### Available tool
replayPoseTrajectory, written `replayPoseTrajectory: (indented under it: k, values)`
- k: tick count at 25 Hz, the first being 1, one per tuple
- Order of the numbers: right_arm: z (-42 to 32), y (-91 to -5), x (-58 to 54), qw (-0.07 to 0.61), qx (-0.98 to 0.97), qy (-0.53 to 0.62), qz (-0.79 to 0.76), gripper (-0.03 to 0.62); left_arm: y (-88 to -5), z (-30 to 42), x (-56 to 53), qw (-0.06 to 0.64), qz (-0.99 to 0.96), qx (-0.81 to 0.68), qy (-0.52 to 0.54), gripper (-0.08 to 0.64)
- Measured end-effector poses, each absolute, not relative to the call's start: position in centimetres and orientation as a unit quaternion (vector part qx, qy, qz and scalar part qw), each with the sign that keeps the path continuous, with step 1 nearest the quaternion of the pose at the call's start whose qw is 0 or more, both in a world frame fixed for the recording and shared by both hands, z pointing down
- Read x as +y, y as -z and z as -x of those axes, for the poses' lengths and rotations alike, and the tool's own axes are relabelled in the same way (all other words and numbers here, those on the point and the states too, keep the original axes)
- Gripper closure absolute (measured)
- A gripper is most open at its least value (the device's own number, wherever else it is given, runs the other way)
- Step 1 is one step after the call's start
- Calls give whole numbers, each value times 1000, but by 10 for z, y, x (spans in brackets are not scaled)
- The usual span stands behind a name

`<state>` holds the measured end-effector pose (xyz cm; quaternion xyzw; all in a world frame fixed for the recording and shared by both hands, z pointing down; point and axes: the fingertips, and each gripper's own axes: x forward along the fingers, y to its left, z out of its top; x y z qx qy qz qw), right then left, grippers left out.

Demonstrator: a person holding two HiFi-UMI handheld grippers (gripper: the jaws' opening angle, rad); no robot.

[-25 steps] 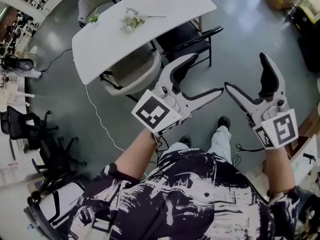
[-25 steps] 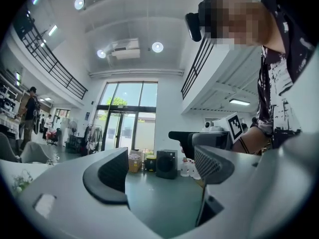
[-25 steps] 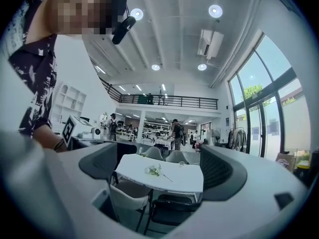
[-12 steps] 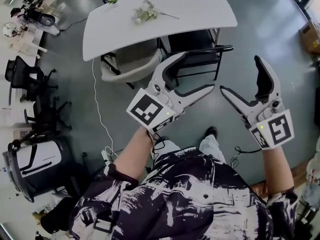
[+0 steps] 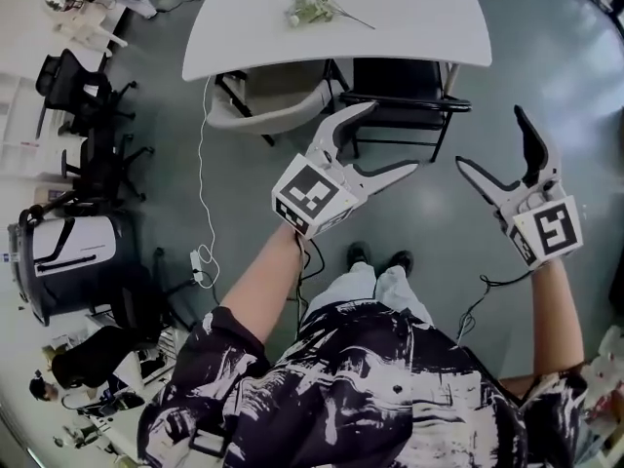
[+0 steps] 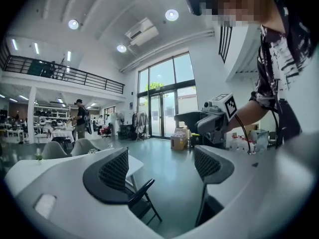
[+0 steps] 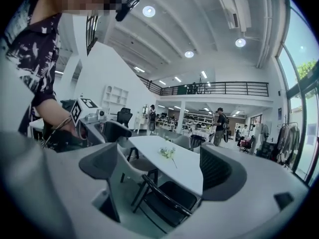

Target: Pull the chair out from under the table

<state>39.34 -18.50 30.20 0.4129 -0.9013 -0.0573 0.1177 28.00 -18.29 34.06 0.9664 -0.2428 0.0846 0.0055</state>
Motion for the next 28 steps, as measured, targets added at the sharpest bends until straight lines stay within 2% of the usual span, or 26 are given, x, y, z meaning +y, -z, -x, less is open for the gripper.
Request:
replayPoseTrajectory:
  k: [9, 15, 18, 22, 26, 28]
  values:
    - [-393, -451, -276, 325, -887, 96, -314, 99, -462, -281, -280, -44, -937, -236, -255, 143]
    - [-399, -579, -339, 481, -834, 123, -240, 100, -584, -284, -336, -132, -885, -172, -412, 152]
    - [-410, -636, -358, 544, -802, 131, -210, 100, -630, -283, -353, -153, -862, -151, -460, 187]
    - [-419, -696, -372, 594, -771, 149, -174, 100, -669, -287, -375, -163, -844, -137, -491, 198]
    - [-420, -733, -382, 616, -759, 153, -149, 100, -700, -288, -392, -164, -832, -115, -518, 201]
    - [-420, -742, -382, 617, -759, 149, -144, 103, -714, -284, -394, -164, -822, -102, -535, 226]
